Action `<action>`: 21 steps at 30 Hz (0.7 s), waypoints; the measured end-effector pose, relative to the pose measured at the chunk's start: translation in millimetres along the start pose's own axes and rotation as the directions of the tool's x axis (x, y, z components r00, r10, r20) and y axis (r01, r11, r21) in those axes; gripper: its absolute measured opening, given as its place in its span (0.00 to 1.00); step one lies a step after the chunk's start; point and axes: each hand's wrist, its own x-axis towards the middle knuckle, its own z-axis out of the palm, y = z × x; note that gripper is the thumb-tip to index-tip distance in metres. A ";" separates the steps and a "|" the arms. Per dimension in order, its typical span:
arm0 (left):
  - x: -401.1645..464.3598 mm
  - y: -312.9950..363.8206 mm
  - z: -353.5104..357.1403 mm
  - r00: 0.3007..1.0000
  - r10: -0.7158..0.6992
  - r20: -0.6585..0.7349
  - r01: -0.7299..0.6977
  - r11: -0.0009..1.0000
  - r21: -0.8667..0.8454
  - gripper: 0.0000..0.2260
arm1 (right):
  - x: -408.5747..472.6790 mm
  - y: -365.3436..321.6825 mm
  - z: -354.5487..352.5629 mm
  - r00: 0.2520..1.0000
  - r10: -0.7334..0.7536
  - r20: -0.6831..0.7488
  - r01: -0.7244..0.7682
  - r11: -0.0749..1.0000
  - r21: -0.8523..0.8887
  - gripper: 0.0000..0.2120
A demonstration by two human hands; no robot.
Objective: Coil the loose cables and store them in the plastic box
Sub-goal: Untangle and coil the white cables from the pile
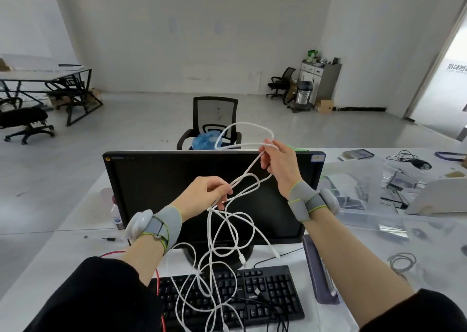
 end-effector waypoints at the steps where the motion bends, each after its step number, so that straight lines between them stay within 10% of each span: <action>1: -1.9 -6.4 1.5 1.000 -0.011 0.009 0.011 1.000 0.006 0.08 | 2.2 -1.5 -2.0 0.999 0.011 -0.040 -0.009 0.999 0.036 0.17; 13: -8.9 -57.1 22.4 0.943 -0.259 0.207 0.170 0.913 0.370 0.05 | 10.2 -17.5 5.2 0.994 -0.036 -0.099 0.052 0.985 0.163 0.17; 21: -8.1 -70.9 37.1 0.929 -0.320 0.187 0.254 0.917 0.308 0.06 | 11.5 -43.2 22.7 0.991 -0.108 -0.084 0.124 0.971 0.204 0.17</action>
